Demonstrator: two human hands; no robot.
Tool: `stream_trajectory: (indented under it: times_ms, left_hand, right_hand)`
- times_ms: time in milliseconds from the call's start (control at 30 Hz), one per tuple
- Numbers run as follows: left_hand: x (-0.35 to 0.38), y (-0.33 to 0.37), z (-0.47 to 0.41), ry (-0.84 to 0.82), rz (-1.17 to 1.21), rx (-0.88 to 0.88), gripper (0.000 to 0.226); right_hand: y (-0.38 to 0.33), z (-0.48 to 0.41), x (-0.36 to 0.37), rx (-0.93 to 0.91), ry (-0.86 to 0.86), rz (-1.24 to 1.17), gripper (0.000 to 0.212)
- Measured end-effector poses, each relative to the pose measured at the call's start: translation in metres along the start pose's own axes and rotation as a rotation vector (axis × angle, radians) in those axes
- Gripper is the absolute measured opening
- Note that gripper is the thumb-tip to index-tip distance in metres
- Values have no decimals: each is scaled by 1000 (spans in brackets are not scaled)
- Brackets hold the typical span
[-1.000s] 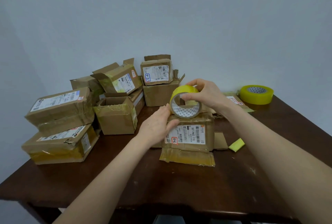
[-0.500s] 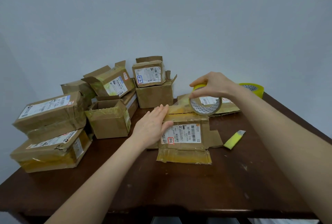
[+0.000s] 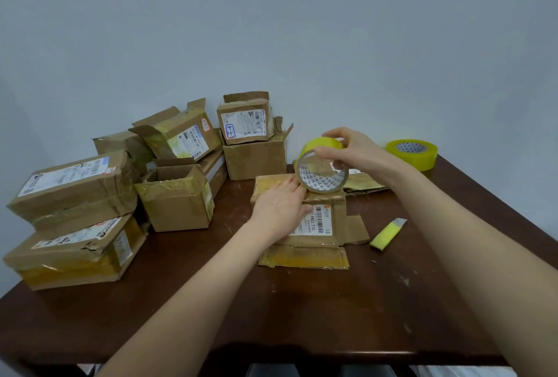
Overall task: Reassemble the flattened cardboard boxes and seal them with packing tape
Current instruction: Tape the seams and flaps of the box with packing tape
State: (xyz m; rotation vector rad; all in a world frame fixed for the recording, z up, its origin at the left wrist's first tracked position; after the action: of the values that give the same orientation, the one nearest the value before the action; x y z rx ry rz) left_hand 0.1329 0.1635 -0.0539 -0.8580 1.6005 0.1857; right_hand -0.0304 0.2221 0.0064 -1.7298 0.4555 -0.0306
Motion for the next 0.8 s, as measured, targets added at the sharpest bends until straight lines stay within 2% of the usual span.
stream_trajectory:
  times_ms: [67,133,267,367,433,667,800]
  left_hand:
    - [0,-2,1,26,3,17,59]
    - [1,-3,2,22,12,37,61]
    - [4,-19,7,5,62,23,61]
    - [5,-26,9,-3,62,31,59]
    - [5,-24,9,-9,39,51,59]
    - [-4,-25,5,-136,50,52,64]
    - [-14,13,-2,-181,21,-18,89]
  right_hand:
    - [11,9,-8,23,67,-197,47]
    - [16,11,-13,0,121,-232,40]
    - [6,11,-35,-61,170,-88,36]
    - [14,18,-54,-7,118,84,30]
    - [28,25,-56,12,96,109,27]
    - [64,34,-42,24,109,38,43]
    - [80,36,-27,8,92,-19,53]
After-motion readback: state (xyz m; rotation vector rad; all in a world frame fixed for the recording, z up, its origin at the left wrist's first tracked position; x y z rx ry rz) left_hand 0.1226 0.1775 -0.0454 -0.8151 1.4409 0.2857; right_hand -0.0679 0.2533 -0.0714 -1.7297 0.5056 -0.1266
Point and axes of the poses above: each hand's wrist, its own z-axis away from the middle knuckle, its own x-axis out of the palm, y = z × x, the point moved 2 cm from there along -z, towards the middle knuckle, and after that the axes turned 14 degrees about -z, right-handed, at the moved point
